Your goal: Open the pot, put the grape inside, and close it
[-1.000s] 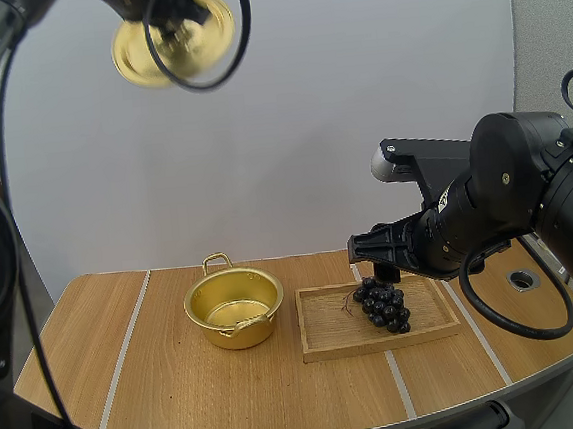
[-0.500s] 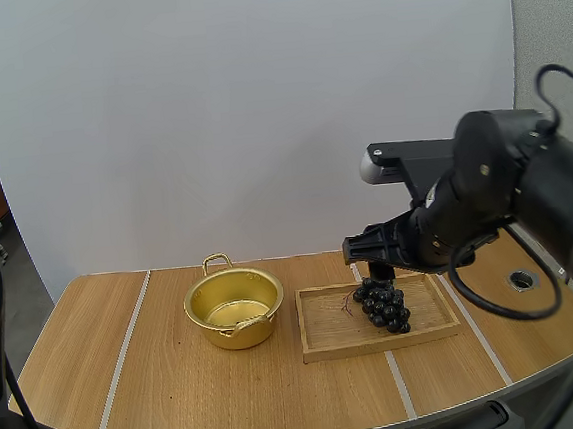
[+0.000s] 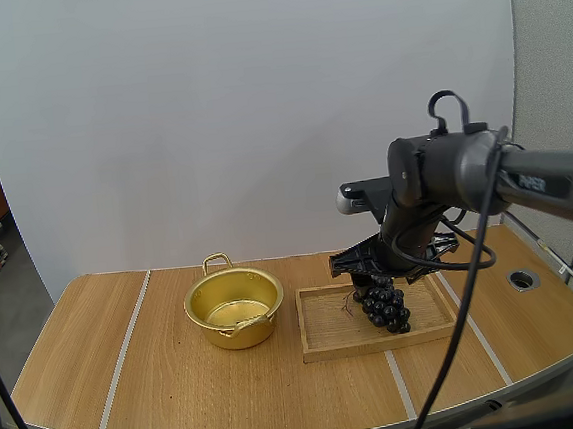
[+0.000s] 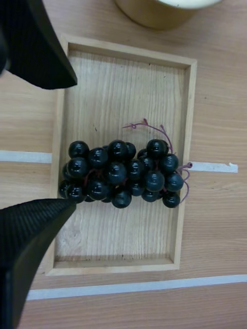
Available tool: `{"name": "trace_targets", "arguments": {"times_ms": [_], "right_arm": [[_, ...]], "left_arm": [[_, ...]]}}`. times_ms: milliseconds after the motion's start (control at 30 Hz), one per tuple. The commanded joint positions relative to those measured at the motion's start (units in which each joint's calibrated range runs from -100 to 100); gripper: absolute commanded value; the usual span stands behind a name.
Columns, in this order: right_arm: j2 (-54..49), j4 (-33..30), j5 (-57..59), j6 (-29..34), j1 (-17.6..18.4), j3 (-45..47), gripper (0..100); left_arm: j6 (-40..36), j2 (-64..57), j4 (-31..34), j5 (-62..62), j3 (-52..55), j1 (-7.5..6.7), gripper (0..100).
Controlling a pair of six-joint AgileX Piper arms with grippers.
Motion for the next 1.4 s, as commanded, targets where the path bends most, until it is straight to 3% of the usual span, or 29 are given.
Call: {"name": "trace_targets", "arguments": {"times_ms": [0, 233, 1367], "right_arm": [[1.9, -1.2, -2.2, -0.3, -0.5, -0.5, 100], [6.8, -0.8, -6.2, -2.6, -4.0, -0.6, 100], [25.1, 0.1, -20.1, -4.8, -4.0, -0.8, 100]], "left_arm": [[-0.2, -0.4, 1.1, -2.1, -0.5, -0.14, 0], [-0.2, -0.4, 1.1, -2.1, -0.5, -0.14, 0], [-0.2, -0.4, 1.1, -2.1, -0.5, -0.14, 0]]}}
